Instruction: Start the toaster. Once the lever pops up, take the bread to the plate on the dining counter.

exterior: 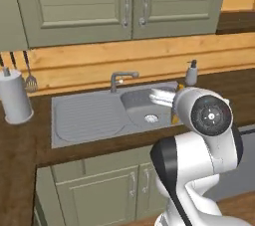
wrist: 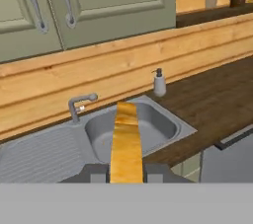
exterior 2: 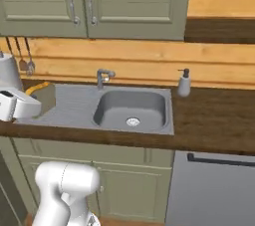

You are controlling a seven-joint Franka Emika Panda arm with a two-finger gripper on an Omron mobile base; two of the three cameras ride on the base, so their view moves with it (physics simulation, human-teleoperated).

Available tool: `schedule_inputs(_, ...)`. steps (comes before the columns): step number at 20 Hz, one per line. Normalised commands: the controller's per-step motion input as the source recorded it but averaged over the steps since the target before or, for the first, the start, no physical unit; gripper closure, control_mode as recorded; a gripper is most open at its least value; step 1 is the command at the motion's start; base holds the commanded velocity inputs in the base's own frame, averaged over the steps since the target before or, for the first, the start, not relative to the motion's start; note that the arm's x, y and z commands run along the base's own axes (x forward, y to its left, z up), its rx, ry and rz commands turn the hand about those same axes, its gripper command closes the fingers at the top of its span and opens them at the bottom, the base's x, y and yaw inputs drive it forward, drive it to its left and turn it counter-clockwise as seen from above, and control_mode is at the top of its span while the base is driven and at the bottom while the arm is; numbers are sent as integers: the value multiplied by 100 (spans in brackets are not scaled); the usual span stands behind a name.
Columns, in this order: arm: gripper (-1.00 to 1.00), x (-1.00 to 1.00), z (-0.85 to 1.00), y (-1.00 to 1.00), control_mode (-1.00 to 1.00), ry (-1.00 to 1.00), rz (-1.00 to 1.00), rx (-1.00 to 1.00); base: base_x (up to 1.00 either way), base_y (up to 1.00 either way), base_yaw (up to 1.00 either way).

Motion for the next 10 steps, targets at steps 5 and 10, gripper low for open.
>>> schedule_inputs(5,100,0,0,0,100,0,0,0,9,-2,-96)
schedule_inputs(10,100,0,0,0,100,0,0,0,25,-44,-81)
